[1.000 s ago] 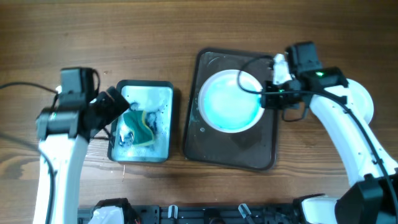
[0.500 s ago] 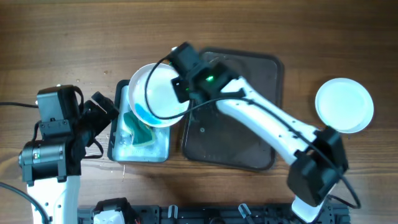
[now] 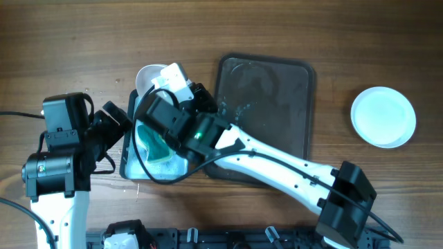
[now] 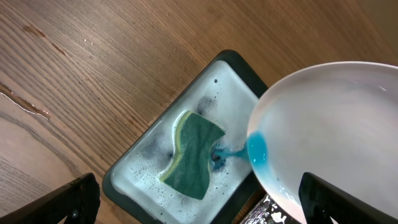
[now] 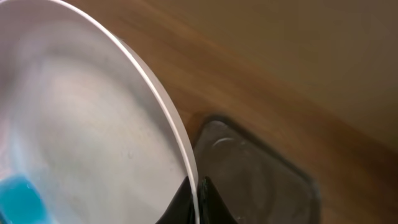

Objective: Clean dirty plates on tray and stack at the side
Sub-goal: 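Lift the plate with the right gripper and dip it in the basin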

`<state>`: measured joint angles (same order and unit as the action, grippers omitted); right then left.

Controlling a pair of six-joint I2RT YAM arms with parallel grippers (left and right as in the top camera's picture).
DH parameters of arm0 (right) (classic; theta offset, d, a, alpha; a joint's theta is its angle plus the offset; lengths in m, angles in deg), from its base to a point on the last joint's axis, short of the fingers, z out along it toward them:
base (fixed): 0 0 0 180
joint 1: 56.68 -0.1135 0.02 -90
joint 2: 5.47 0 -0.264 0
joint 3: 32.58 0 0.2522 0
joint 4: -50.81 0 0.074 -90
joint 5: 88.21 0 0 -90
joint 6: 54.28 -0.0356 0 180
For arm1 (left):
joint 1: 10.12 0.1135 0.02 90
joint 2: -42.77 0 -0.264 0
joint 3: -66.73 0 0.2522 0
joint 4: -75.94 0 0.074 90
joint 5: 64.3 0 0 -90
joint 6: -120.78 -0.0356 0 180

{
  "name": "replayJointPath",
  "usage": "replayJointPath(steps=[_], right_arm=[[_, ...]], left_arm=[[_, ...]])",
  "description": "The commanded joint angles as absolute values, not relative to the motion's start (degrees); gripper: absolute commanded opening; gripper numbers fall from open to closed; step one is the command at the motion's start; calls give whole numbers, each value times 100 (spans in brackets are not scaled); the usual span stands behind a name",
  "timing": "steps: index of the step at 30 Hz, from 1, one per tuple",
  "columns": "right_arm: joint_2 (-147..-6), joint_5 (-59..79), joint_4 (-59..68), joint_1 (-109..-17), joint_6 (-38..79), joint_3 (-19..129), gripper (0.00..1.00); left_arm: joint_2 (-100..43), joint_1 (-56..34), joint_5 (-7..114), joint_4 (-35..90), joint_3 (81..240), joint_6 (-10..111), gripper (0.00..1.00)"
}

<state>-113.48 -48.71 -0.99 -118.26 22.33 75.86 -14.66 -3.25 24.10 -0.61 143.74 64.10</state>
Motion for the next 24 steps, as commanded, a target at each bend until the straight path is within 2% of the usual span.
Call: replayJointPath(steps=[1, 11, 24], right_arm=[[-11118, -5994, 78, -12047, 2556, 7723, 4], [-11118, -6963, 900, -12414, 3857, 7723, 4], [-11118, -7048, 1568, -12422, 4473, 7723, 4]], left_arm=[[-1477, -286, 2460, -45, 14450, 6399, 100], [-1477, -286, 2458, -45, 14450, 6399, 100], [-1477, -286, 2460, -45, 14448, 6399, 100]])
